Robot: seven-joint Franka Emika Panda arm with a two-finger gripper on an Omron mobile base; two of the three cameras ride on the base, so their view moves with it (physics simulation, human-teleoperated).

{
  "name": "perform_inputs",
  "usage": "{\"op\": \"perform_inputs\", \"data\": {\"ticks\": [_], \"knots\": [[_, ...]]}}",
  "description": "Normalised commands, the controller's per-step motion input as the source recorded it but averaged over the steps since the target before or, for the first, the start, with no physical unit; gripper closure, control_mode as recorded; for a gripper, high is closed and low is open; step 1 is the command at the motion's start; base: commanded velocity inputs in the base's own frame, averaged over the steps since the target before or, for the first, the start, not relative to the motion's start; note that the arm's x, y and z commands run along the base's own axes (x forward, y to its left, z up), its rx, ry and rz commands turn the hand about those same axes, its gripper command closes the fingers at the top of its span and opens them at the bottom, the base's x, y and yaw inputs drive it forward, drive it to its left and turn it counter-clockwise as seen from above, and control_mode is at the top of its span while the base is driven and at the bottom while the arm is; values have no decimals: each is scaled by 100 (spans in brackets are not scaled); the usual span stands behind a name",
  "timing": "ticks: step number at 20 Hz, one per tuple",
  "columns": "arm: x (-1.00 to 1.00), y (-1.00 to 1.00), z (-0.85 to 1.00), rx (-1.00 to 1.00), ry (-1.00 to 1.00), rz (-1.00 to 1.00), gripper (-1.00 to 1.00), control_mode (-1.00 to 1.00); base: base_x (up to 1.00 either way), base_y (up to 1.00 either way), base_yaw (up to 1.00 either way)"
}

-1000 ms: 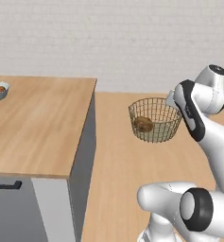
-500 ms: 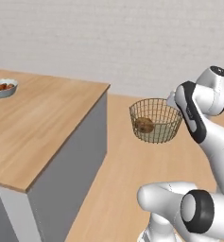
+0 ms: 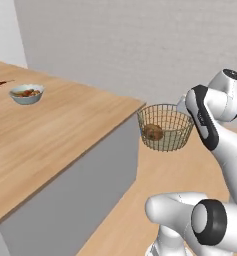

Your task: Open the cabinet, pick up the bread from the cabinet and place it in the basket. Then move the basket to the dining counter.

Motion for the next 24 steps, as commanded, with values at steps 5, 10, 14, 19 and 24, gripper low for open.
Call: {"op": "perform_inputs", "data": {"ticks": [5,10,14,19,24], "knots": [[0,0,0,0,0,0,100,100,97,-66,54],[0,0,0,0,0,0,100,100,81,-50,59],[0,0,0,0,0,0,100,100,75,-42,61],[0,0,0,0,0,0,100,100,55,-50,60],[0,0,0,0,0,0,100,100,6,-82,42]]}}
